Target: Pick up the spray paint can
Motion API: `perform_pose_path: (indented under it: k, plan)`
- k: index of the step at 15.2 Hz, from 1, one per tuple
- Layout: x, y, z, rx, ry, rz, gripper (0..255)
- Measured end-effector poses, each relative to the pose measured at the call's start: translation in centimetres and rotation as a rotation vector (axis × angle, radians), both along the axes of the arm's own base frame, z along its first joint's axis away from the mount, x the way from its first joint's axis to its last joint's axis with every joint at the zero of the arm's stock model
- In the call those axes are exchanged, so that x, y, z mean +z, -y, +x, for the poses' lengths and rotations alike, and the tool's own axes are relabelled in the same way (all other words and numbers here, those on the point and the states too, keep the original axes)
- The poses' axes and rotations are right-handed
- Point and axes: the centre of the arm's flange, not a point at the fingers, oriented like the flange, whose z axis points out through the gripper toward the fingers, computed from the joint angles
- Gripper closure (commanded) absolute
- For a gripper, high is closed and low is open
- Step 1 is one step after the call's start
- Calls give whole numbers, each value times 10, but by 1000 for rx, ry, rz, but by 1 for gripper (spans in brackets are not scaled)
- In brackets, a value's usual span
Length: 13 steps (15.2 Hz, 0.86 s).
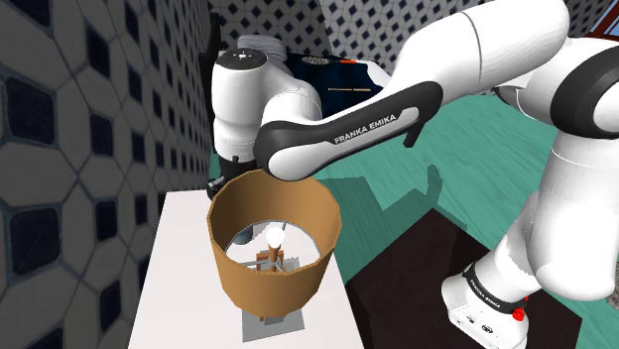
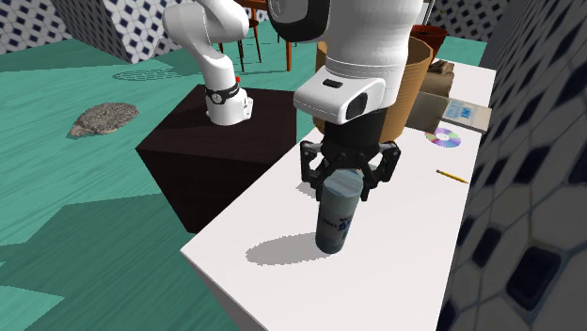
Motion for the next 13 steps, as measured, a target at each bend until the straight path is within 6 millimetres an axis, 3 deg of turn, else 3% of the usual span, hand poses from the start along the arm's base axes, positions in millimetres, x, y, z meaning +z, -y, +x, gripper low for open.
perform_pose_path:
  k: [13]
  plan:
    - [66, 0, 1, 0, 0, 0, 255]
